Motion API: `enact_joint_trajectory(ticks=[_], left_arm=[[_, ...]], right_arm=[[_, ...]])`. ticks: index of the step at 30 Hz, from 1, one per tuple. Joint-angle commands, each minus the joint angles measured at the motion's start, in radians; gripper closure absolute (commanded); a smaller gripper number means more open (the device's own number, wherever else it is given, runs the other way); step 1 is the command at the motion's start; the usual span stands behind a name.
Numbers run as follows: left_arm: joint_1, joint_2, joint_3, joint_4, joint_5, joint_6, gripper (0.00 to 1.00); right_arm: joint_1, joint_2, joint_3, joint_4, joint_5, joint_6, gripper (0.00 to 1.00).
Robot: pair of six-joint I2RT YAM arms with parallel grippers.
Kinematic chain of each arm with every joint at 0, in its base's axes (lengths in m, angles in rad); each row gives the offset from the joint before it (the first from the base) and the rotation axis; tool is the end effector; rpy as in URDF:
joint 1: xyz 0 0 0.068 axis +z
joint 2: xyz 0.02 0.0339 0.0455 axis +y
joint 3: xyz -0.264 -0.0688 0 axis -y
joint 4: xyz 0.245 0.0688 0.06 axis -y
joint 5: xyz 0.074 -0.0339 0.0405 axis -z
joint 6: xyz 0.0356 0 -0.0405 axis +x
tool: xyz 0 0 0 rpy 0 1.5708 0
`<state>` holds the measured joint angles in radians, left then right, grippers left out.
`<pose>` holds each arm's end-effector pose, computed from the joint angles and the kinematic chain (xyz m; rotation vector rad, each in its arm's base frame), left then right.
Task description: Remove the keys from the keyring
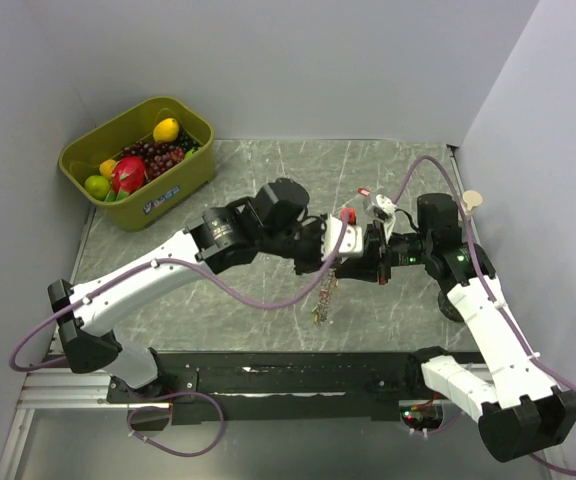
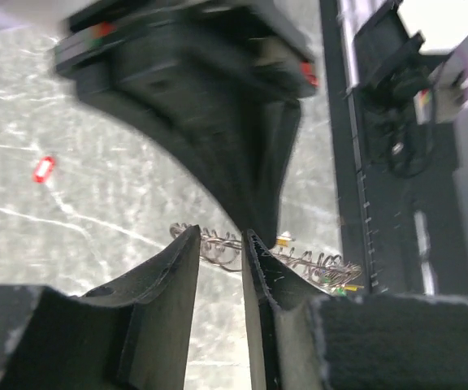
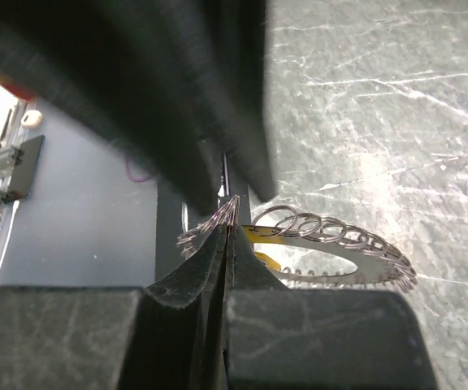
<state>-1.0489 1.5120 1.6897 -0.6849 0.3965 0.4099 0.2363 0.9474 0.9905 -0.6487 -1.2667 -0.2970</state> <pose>0.1518 -0.2915 0.4275 1.5991 1.4132 -0.7958 0.1648 0.0746 0.3501 -1.1517 1.5667 1.3031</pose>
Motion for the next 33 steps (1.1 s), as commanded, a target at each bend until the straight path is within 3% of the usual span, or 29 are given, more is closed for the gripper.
enact_joint_trajectory(ticks=[1,9,20,28,33], left_arm=[[-0.056,-0.049,-0.018,-0.031,-0.179,0.11,0.68],[-0.092,-0.049,-0.047,-0.058,-0.235,0.188,0.73],[-0.178,0.008,-0.051,-0.016,-0.389,0.194,0.76],[-0.212,0.022,-0.093,0.044,-0.502,0.208,0.83],[-0.235,0.022,-0.113,0.039,-0.528,0.224,0.81]], right_arm=[[-0.011,0.008,-0.003,0.083,-0.023,0.061,1.0],[-0.048,0.027,-0.01,0.103,-0.068,0.081,1.0],[-0.051,0.016,-0.009,0.103,-0.075,0.082,1.0],[-0.052,-0.013,-0.029,0.113,-0.076,0.09,1.0],[-0.052,-0.013,-0.013,0.098,-0.08,0.078,1.0]])
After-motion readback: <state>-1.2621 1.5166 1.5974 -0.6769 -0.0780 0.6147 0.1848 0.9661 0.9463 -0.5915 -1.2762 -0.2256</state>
